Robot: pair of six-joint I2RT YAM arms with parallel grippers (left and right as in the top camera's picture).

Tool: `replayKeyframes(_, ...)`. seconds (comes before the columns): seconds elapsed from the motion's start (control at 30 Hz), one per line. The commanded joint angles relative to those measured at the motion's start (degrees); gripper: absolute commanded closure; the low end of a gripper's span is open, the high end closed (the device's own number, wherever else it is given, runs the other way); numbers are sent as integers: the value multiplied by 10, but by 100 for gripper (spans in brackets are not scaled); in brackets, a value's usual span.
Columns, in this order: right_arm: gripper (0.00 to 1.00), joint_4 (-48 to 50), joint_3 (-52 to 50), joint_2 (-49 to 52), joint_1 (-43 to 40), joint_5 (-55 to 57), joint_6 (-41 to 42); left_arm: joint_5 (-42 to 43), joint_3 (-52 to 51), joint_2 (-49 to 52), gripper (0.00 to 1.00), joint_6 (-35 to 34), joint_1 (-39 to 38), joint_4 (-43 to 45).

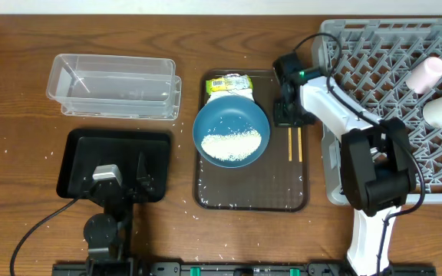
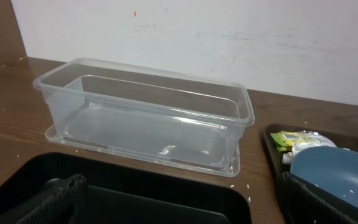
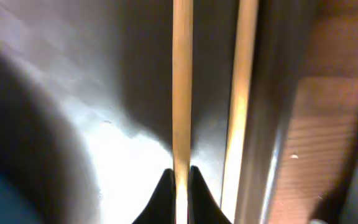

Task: Sort waste into correct bins and load items into the dishwasher rack
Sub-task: 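Lift the chopstick with the right gripper and stand it in the dish rack, then return the right gripper to the tray and grasp the second chopstick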

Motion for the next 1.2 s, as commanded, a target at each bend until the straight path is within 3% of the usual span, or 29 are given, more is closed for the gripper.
replayKeyframes(0.0, 99, -33, 95, -31, -27, 1, -30, -5, -11, -1, 2, 7, 0, -21)
replayKeyframes(0.33, 99, -135, 300, -50, -135, 1, -217, -5, -11, -1, 2, 7, 0, -21)
replayKeyframes(0.6, 99, -116, 296, -33, -213, -91, -248, -5, -11, -1, 2, 7, 0, -21)
replayKeyframes(0.87, 95, -88, 256, -26, -217, -153, -245, -5, -11, -1, 2, 7, 0, -21)
replayKeyframes(0.93, 93, -79, 240, -25, -213, -153, -245, -5, -11, -1, 2, 7, 0, -21)
replayKeyframes(1.07, 75, -68, 213, -25, -207, -152, -246, -5, -11, -1, 2, 7, 0, -21)
replayKeyframes(1.17, 73, -68, 202, -25, -207, -152, -245, -5, -11, -1, 2, 7, 0, -21)
